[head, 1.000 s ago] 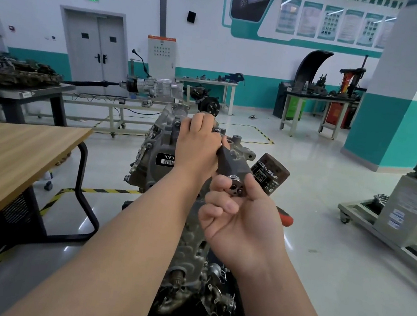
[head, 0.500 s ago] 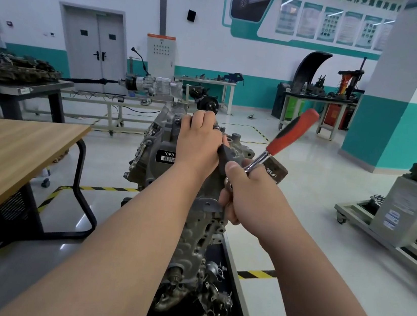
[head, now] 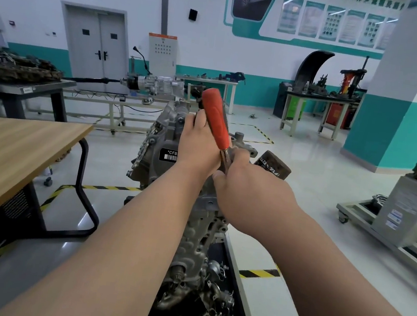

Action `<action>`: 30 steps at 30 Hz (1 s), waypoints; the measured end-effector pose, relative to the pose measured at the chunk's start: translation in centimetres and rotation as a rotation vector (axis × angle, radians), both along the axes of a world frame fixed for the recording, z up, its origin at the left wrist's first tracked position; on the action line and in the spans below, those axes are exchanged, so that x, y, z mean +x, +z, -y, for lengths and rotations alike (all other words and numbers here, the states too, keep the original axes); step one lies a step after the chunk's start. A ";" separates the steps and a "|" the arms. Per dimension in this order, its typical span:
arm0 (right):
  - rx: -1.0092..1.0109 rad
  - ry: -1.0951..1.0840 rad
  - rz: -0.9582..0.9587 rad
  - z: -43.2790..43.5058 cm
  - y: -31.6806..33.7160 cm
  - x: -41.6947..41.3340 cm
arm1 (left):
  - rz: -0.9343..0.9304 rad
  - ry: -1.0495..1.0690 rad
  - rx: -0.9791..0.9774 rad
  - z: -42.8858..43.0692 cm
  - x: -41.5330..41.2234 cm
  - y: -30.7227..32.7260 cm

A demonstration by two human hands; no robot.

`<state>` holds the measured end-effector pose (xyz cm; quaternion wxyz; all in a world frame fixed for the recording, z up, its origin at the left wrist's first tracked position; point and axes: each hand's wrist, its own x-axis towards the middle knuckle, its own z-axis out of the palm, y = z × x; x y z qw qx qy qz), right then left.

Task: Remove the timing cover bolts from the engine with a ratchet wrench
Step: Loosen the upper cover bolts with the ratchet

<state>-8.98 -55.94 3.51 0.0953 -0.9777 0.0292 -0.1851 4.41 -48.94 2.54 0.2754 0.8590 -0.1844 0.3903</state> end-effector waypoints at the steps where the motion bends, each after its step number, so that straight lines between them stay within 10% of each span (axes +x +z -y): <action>1: 0.067 0.017 0.000 0.2 -0.1 0.0 | 0.003 -0.020 -0.027 0.1 -0.3 -0.3; 5: 0.473 0.098 -0.023 0.8 -0.2 0.3 | 0.086 0.097 0.394 -0.2 0.4 -0.4; 17: 2.268 0.435 -0.062 0.7 -1.2 -0.3 | 0.172 0.143 0.406 0.0 1.4 -0.9; 30: 2.288 0.386 -0.214 0.2 -1.6 -1.1 | 0.121 0.141 0.439 -0.1 0.7 -0.5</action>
